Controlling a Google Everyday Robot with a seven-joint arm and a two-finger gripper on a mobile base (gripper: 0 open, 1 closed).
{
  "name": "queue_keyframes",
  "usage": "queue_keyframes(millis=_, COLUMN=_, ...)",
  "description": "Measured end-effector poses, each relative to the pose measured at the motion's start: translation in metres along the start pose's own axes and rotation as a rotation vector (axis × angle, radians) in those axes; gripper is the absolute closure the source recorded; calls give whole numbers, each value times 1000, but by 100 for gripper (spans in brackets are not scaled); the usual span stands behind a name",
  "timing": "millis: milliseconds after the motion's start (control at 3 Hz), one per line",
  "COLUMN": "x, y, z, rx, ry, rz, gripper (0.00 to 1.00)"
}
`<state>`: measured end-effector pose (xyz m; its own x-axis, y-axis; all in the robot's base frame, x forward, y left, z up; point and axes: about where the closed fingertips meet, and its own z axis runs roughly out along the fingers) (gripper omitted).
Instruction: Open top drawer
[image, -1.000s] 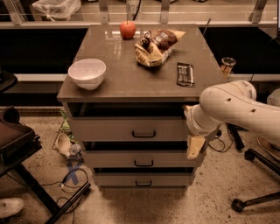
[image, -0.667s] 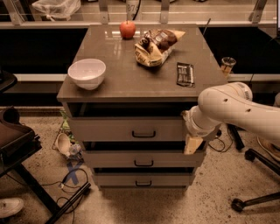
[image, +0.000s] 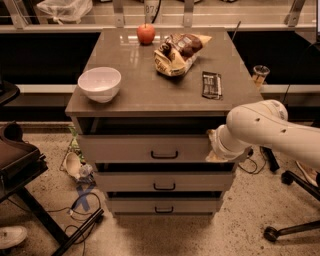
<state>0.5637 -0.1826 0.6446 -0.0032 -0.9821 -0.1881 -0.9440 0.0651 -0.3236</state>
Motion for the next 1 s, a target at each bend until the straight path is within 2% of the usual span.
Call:
queue_keyframes(millis=333, x=-1, y=-1, z=-3, rx=0, ry=0, rz=0, gripper=87)
queue_keyframes(millis=667, x=-1, y=-2, z=-5, rx=0, ry=0, rz=0, gripper=100)
queue_keyframes(millis=1000, x=-2, y=-3, z=-8, rx=0, ry=0, rz=0, gripper=100)
